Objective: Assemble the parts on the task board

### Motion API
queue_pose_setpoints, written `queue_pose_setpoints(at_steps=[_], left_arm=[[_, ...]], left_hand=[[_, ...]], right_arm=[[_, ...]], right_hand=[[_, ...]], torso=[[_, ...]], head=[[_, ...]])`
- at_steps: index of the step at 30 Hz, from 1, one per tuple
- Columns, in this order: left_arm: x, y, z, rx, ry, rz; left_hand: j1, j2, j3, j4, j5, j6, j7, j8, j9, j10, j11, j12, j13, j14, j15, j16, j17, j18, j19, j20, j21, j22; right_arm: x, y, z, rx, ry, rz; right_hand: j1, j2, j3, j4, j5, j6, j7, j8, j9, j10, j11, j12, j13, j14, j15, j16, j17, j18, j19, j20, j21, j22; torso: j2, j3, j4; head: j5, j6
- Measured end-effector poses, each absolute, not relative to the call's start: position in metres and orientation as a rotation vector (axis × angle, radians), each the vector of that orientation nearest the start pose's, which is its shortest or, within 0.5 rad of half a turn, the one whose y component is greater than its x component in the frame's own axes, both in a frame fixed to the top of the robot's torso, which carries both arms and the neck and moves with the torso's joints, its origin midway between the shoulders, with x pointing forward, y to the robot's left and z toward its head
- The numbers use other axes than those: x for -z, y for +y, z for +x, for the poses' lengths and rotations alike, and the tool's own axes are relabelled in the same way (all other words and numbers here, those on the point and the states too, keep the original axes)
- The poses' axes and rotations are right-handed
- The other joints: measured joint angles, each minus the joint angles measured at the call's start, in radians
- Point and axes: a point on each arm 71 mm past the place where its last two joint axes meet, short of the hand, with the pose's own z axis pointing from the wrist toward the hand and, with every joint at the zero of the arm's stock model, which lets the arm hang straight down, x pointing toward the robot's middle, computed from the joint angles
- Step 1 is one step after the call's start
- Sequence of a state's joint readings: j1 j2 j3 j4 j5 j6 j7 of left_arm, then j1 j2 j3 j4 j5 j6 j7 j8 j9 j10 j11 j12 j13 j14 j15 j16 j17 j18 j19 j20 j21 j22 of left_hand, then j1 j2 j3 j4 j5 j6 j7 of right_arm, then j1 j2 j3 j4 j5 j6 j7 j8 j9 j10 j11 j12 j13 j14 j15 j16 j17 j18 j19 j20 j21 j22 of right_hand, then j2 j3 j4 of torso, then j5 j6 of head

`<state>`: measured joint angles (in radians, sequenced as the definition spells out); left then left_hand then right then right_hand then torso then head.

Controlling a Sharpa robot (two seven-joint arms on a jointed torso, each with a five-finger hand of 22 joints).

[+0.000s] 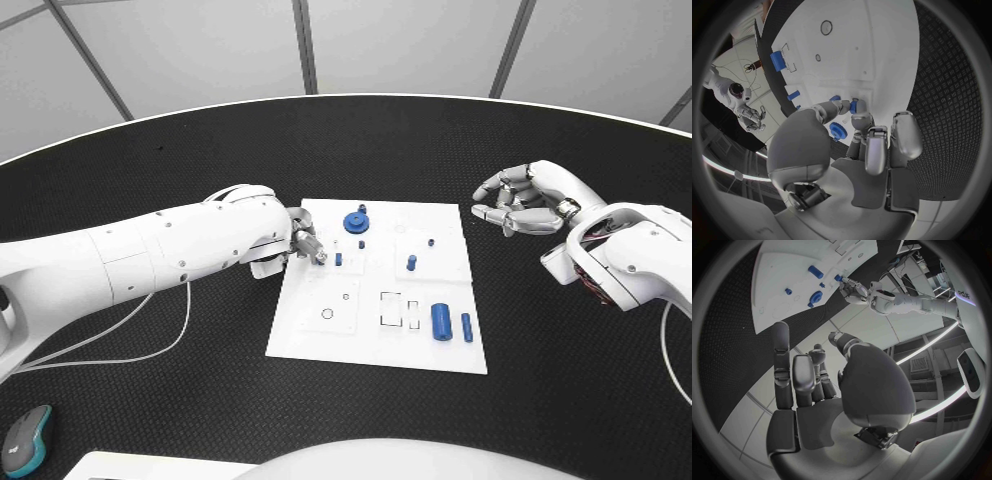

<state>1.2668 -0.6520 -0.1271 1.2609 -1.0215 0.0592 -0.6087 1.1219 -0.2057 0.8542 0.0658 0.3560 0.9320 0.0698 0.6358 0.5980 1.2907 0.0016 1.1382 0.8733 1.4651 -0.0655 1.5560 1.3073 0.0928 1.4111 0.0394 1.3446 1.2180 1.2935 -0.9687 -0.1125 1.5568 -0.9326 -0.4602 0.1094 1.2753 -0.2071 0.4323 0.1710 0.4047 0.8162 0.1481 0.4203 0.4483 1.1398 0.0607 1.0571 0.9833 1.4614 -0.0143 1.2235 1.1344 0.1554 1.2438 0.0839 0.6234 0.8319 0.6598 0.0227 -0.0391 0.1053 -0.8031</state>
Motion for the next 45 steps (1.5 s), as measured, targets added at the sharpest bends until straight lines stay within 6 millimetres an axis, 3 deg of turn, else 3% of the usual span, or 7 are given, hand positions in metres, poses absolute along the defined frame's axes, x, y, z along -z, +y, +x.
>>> queue_pose_setpoints(at_steps=[22, 28, 35, 37, 45], left_arm=[[0.236, 0.211, 0.524, 0.239, 2.273, -0.356], [0.236, 0.213, 0.521, 0.261, 2.291, -0.355], [0.235, 0.219, 0.516, 0.280, 2.331, -0.355], [0.234, 0.221, 0.515, 0.282, 2.337, -0.355], [0.228, 0.226, 0.516, 0.293, 2.357, -0.346]], left_hand=[[-0.014, 0.014, 0.006, 0.003, 0.003, 0.001, 0.002, -0.001, -0.002, 0.000, 0.000, -0.011, -0.010, 0.000, 0.000, 0.000, 0.000, 0.000, 0.000, 0.000, 0.000, -0.010], [-0.036, 0.036, 0.006, 0.003, -0.001, -0.003, 0.005, -0.003, 0.009, -0.001, -0.001, -0.011, -0.005, 0.000, 0.000, 0.000, 0.000, 0.000, 0.000, 0.000, 0.000, -0.014], [-0.092, 0.075, 0.007, 0.002, -0.008, -0.016, 0.004, 0.018, 0.044, -0.004, -0.005, -0.003, 0.009, 0.000, 0.000, 0.000, 0.000, 0.000, -0.004, -0.004, 0.000, -0.016], [-0.118, 0.079, 0.033, -0.024, -0.009, -0.017, 0.005, 0.023, 0.054, -0.006, -0.006, -0.003, 0.012, 0.000, 0.000, 0.000, 0.000, 0.000, -0.004, -0.004, 0.000, -0.016], [-0.176, 0.098, 0.057, -0.047, -0.012, -0.021, 0.001, 0.035, 0.095, -0.006, -0.006, 0.007, 0.025, 0.004, -0.004, 0.000, 0.000, 0.000, -0.004, -0.004, 0.000, -0.012]], right_arm=[[0.153, -0.258, 0.485, -0.891, 1.550, 0.281], [0.154, -0.259, 0.485, -0.890, 1.551, 0.281], [0.154, -0.259, 0.485, -0.888, 1.552, 0.282], [0.154, -0.259, 0.485, -0.888, 1.552, 0.282], [0.154, -0.260, 0.486, -0.887, 1.553, 0.282]], right_hand=[[0.000, 0.000, 0.000, 0.000, 0.000, 0.000, 0.000, 0.000, 0.000, 0.000, 0.000, 0.000, 0.000, 0.000, 0.000, 0.000, 0.000, 0.000, 0.000, 0.000, 0.000, 0.000], [0.000, 0.000, 0.003, 0.003, 0.000, 0.000, 0.000, 0.005, -0.003, 0.000, 0.000, 0.000, 0.000, 0.000, 0.000, 0.000, 0.002, 0.000, 0.000, 0.000, -0.006, 0.000], [0.000, 0.000, 0.003, 0.003, 0.000, 0.000, 0.000, 0.005, -0.003, 0.000, 0.000, 0.000, 0.000, 0.000, 0.000, -0.006, 0.002, 0.000, 0.000, 0.000, -0.006, 0.000], [0.000, 0.000, 0.003, 0.003, 0.000, 0.000, 0.000, 0.005, -0.003, 0.000, 0.000, 0.000, 0.000, 0.000, 0.000, -0.006, 0.002, 0.000, 0.000, 0.000, -0.006, 0.000], [0.000, 0.000, 0.003, 0.003, 0.000, 0.000, 0.000, 0.005, -0.003, 0.000, 0.000, 0.000, 0.000, 0.000, 0.000, -0.006, 0.002, 0.000, 0.000, 0.000, -0.006, -0.001]], torso=[[-0.001, 0.0001, 0.0010], [-0.001, 0.0001, 0.0010], [-0.002, 0.0003, 0.0010], [-0.002, 0.0005, 0.0010], [-0.002, 0.0008, 0.0009]], head=[[-0.003, 0.000], [-0.004, -0.001], [-0.005, -0.002], [-0.005, -0.002], [-0.006, 0.000]])
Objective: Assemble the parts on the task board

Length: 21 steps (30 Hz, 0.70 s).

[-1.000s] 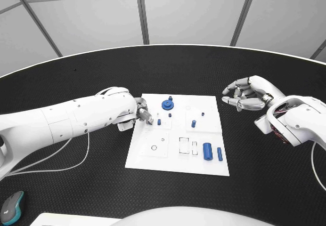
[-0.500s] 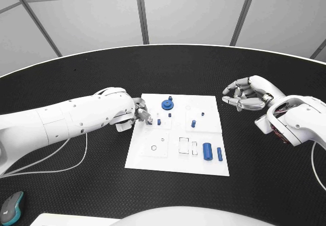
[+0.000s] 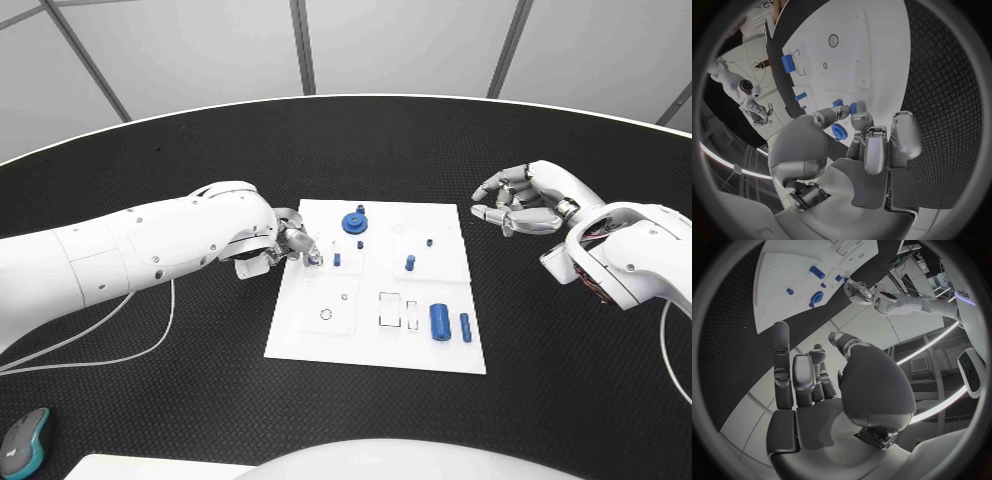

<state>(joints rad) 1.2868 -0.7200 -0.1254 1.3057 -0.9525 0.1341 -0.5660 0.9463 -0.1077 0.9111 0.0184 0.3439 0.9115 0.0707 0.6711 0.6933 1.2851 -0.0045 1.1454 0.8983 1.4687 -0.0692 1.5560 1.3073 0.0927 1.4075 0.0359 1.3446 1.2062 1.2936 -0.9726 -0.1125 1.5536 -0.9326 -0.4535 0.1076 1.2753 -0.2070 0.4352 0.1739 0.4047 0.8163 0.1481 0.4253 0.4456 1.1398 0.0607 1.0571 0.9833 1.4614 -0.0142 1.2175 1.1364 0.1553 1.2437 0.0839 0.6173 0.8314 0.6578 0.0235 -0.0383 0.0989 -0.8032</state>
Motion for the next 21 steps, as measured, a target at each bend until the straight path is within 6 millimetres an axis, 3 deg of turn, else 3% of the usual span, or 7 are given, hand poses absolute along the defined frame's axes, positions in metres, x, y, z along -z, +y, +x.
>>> queue_pose_setpoints(at_steps=[9, 15, 21], left_arm=[[0.224, 0.228, 0.522, 0.308, 2.404, -0.341], [0.224, 0.222, 0.527, 0.314, 2.448, -0.319], [0.226, 0.211, 0.531, 0.292, 2.488, -0.247]], left_hand=[[-0.014, -0.004, 0.014, -0.011, -0.003, 0.000, 0.000, 0.000, 0.007, 0.000, 0.000, 0.000, 0.000, 0.000, 0.000, 0.000, 0.000, 0.000, 0.000, 0.000, 0.000, 0.002], [-0.051, 0.009, 0.047, -0.036, 0.004, -0.007, -0.007, 0.015, 0.037, 0.001, -0.001, 0.000, -0.002, 0.000, 0.000, 0.000, 0.000, 0.000, 0.000, 0.000, 0.000, 0.003], [-0.059, 0.017, 0.051, -0.038, 0.004, -0.011, -0.010, 0.019, 0.057, 0.001, -0.001, 0.000, 0.000, -0.004, -0.004, 0.000, 0.000, 0.000, 0.000, 0.000, 0.000, 0.007]], right_arm=[[0.154, -0.260, 0.486, -0.887, 1.553, 0.281], [0.154, -0.259, 0.486, -0.887, 1.553, 0.280], [0.154, -0.259, 0.486, -0.888, 1.554, 0.280]], right_hand=[[0.000, 0.000, 0.000, 0.000, 0.000, 0.000, 0.000, 0.000, 0.000, 0.000, 0.000, 0.000, 0.000, 0.000, 0.000, 0.000, 0.000, 0.000, 0.000, 0.000, 0.000, 0.000], [0.000, 0.000, 0.000, 0.000, 0.000, 0.000, 0.000, 0.000, 0.000, 0.000, 0.000, 0.000, 0.000, 0.000, 0.000, 0.000, 0.000, 0.000, 0.000, 0.000, 0.000, 0.000], [0.000, 0.000, 0.000, 0.000, 0.000, 0.000, 0.000, 0.000, 0.000, 0.000, 0.000, 0.000, 0.000, 0.000, 0.000, 0.000, 0.000, 0.000, 0.000, 0.000, 0.000, 0.000]], torso=[[0.001, 0.0003, -0.0012], [0.001, 0.0003, -0.0015], [0.002, 0.0000, -0.0014]], head=[[-0.002, 0.001], [-0.004, 0.001], [-0.004, 0.001]])
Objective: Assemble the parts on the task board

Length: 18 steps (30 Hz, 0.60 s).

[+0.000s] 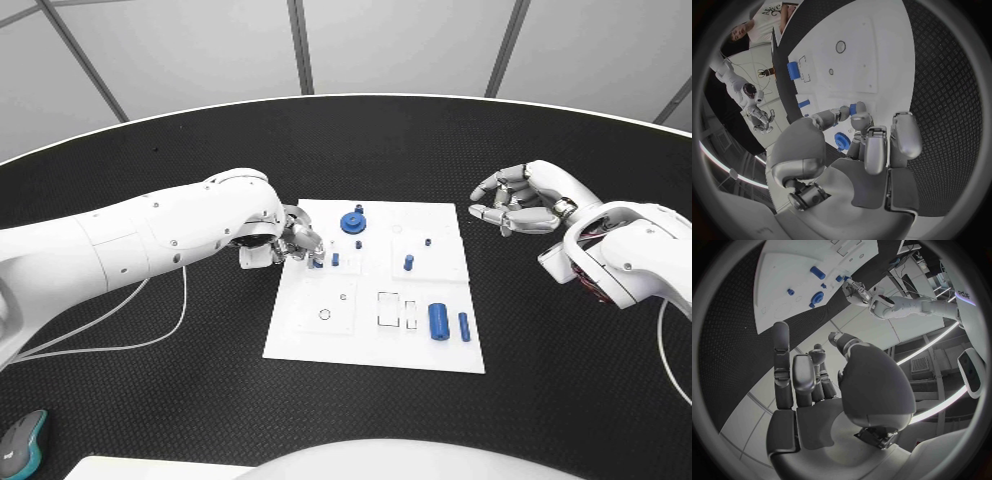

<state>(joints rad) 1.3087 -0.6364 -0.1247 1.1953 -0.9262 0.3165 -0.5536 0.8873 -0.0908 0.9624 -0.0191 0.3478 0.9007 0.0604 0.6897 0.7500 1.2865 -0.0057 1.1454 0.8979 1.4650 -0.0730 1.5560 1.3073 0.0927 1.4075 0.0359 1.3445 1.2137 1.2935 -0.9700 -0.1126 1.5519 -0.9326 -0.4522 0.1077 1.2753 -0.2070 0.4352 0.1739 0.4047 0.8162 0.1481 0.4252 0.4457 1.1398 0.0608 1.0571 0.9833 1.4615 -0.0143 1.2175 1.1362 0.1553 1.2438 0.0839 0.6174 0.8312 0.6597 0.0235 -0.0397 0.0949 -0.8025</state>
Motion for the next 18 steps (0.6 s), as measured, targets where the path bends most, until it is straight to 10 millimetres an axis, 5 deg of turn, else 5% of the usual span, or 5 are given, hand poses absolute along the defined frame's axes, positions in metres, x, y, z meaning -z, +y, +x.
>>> queue_pose_setpoints(at_steps=[18], left_arm=[[0.226, 0.198, 0.539, 0.203, 2.458, -0.129]], left_hand=[[0.000, 0.000, 0.003, -0.002, 0.004, -0.002, 0.002, 0.005, 0.010, 0.000, 0.000, 0.016, 0.023, 0.000, 0.000, 0.009, 0.000, 0.000, 0.000, 0.000, 0.005, 0.009]], right_arm=[[0.154, -0.257, 0.487, -0.891, 1.555, 0.278]], right_hand=[[0.000, 0.000, 0.000, 0.000, 0.000, 0.000, 0.000, 0.000, 0.000, 0.000, 0.000, 0.000, 0.000, 0.000, 0.000, 0.000, 0.000, 0.000, 0.000, 0.000, 0.000, 0.000]], torso=[[0.000, -0.0003, 0.0012]], head=[[-0.001, -0.005]])
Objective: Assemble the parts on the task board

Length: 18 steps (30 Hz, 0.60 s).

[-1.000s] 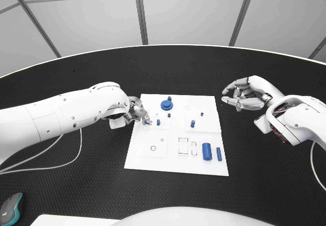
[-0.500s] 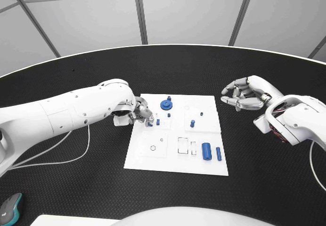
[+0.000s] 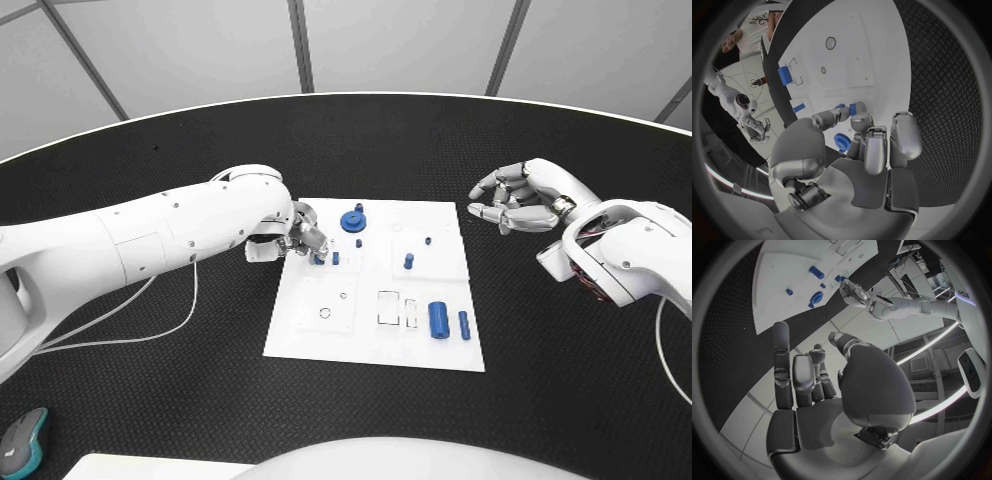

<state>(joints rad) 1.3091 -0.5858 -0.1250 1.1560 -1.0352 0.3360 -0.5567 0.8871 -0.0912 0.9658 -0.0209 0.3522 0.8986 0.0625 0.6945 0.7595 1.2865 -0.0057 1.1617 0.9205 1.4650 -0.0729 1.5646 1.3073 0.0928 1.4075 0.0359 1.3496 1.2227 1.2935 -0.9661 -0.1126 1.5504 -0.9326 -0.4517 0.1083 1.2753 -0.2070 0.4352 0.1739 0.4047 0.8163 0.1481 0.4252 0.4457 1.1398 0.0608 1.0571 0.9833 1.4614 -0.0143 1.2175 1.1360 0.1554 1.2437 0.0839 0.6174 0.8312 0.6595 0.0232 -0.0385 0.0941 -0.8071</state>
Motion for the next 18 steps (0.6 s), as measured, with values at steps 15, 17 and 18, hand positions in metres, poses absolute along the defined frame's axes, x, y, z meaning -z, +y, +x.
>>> queue_pose_setpoints(at_steps=[15, 17, 18], left_arm=[[0.2268, 0.1958, 0.5392, 0.182, 2.477, -0.107], [0.2266, 0.1957, 0.5401, 0.181, 2.468, -0.115], [0.2265, 0.1957, 0.5404, 0.180, 2.465, -0.118]], left_hand=[[-0.005, -0.005, -0.004, -0.004, 0.008, 0.000, 0.000, 0.000, 0.004, 0.004, 0.004, 0.007, 0.013, 0.000, 0.000, 0.000, 0.000, 0.000, 0.000, 0.000, 0.004, 0.003], [-0.005, -0.005, -0.004, -0.004, 0.008, 0.000, 0.000, 0.000, 0.004, 0.004, 0.004, 0.007, 0.013, 0.000, 0.000, 0.000, 0.000, 0.000, 0.000, 0.000, 0.004, 0.003], [-0.005, -0.005, -0.004, -0.004, 0.008, 0.000, 0.000, 0.000, 0.004, 0.004, 0.004, 0.007, 0.013, 0.000, 0.000, 0.000, 0.000, 0.000, 0.000, 0.000, 0.004, 0.003]], right_arm=[[0.1544, -0.2565, 0.4869, -0.892, 1.555, 0.277], [0.1544, -0.2564, 0.4869, -0.892, 1.555, 0.277], [0.1544, -0.2563, 0.4869, -0.893, 1.555, 0.277]], right_hand=[[0.000, 0.000, 0.000, 0.000, 0.000, 0.000, 0.000, 0.000, 0.000, 0.000, 0.000, 0.000, 0.000, 0.000, 0.000, 0.000, 0.000, 0.000, 0.000, 0.000, 0.000, 0.000], [0.000, 0.000, 0.000, 0.000, 0.000, 0.000, 0.000, 0.000, 0.000, 0.000, 0.000, 0.000, 0.000, 0.000, 0.000, 0.000, 0.000, 0.000, 0.000, 0.000, 0.000, 0.000], [0.000, 0.000, 0.000, 0.000, 0.000, 0.000, 0.000, 0.000, 0.000, 0.000, 0.000, 0.000, 0.000, 0.000, 0.000, 0.000, 0.000, 0.000, 0.000, 0.000, 0.000, 0.000]], torso=[[0.000, -0.0002, 0.0000], [0.000, -0.0002, 0.0000], [0.000, -0.0002, 0.0000]], head=[[0.002, -0.005], [0.002, -0.006], [0.002, -0.006]])
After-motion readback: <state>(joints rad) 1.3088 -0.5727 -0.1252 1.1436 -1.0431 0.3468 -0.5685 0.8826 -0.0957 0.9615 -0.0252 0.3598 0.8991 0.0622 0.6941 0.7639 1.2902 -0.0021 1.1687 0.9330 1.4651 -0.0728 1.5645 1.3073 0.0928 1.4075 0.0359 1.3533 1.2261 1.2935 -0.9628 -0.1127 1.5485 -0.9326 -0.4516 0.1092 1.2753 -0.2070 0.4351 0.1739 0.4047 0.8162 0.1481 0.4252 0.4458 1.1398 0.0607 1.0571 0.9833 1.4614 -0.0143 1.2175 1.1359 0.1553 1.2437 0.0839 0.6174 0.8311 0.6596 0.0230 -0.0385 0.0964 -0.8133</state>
